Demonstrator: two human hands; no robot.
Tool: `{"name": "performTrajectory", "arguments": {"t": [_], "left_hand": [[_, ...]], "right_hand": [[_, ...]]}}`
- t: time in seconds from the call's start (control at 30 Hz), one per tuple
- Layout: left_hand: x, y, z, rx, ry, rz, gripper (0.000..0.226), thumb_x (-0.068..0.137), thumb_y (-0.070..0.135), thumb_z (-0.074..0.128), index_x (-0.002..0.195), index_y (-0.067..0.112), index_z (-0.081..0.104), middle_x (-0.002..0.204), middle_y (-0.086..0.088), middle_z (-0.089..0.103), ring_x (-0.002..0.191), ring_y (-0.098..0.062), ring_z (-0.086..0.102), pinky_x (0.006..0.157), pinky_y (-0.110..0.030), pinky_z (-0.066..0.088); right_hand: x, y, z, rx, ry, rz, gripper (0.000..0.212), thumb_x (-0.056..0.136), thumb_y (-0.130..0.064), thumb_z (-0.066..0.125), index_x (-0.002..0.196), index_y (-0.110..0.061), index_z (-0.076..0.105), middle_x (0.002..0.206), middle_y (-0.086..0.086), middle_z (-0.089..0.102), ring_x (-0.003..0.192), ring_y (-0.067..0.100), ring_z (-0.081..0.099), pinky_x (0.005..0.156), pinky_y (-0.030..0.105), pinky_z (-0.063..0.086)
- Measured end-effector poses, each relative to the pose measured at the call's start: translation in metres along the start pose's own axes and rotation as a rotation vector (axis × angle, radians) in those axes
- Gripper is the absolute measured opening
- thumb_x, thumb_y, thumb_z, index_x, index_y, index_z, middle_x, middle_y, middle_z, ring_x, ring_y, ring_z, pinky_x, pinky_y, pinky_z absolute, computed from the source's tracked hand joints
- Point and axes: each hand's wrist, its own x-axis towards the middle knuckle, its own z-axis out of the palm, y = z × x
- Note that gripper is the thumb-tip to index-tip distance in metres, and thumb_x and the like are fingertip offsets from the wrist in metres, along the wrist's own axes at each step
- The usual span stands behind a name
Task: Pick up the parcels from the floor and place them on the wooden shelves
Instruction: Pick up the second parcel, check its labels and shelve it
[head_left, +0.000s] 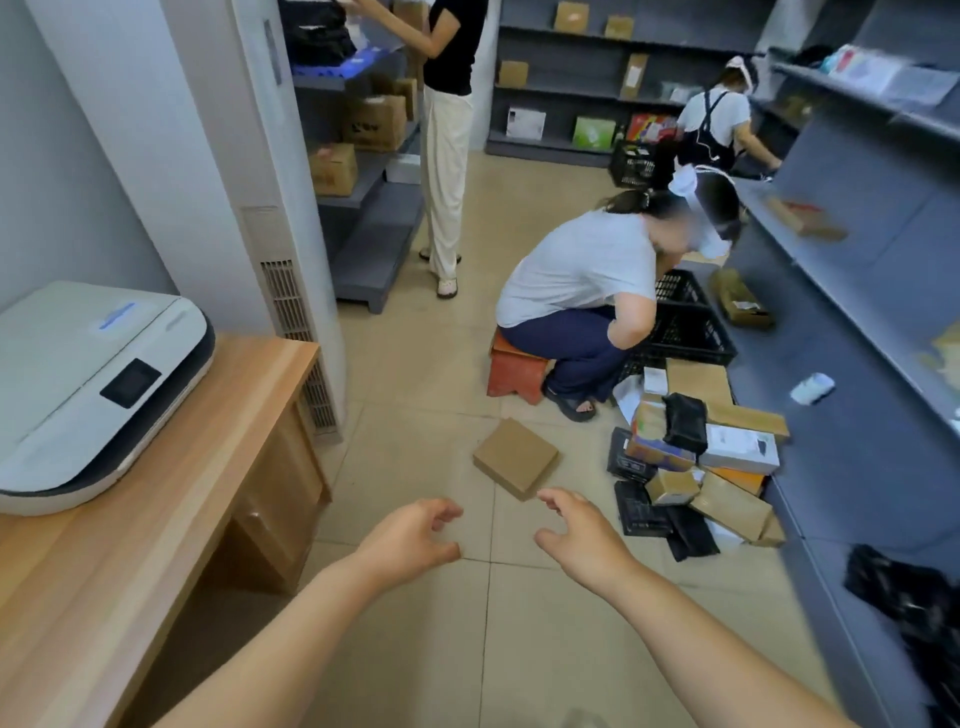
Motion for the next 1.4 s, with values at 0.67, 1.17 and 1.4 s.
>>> {"name": "performTrajectory", "arguments": {"t": [0.67,1.17,1.4], "left_hand": [[0.267,0.094,0.061,-0.418,0.248,-0.347,0.053,0.078,0.019,0.069,0.127,0.014,0.050,0.114,0.000,0.056,0.095,-0.014,0.055,0.087,-0.025,0.044],[0.436,0.032,-0.009,-0.571,0.342,-0.486,0.056,0.081,0.019,0.066,0.132,0.013,0.044,0.112,0.001,0.052,0.098,-0.016,0.054,0.079,-0.024,0.042],[0.505,0.012,-0.023,-0.624,0.363,-0.535,0.054,0.081,0.016,0.065,0.131,0.012,0.044,0.111,0.000,0.052,0.094,-0.016,0.055,0.078,-0.024,0.042]], "right_hand": [[0.269,0.148,-0.182,-0.173,-0.188,-0.023,0.050,0.086,-0.022,0.057,0.134,-0.018,0.044,0.135,0.004,0.048,0.124,0.018,0.046,0.102,0.032,0.040],[0.487,0.105,-0.179,-0.234,-0.313,-0.037,0.044,0.087,-0.019,0.057,0.129,-0.012,0.047,0.133,0.008,0.048,0.124,0.021,0.045,0.100,0.032,0.038],[0.561,0.110,-0.173,-0.207,-0.355,0.027,0.050,0.088,-0.018,0.056,0.136,-0.014,0.041,0.138,0.007,0.043,0.125,0.021,0.045,0.102,0.031,0.037]]}}
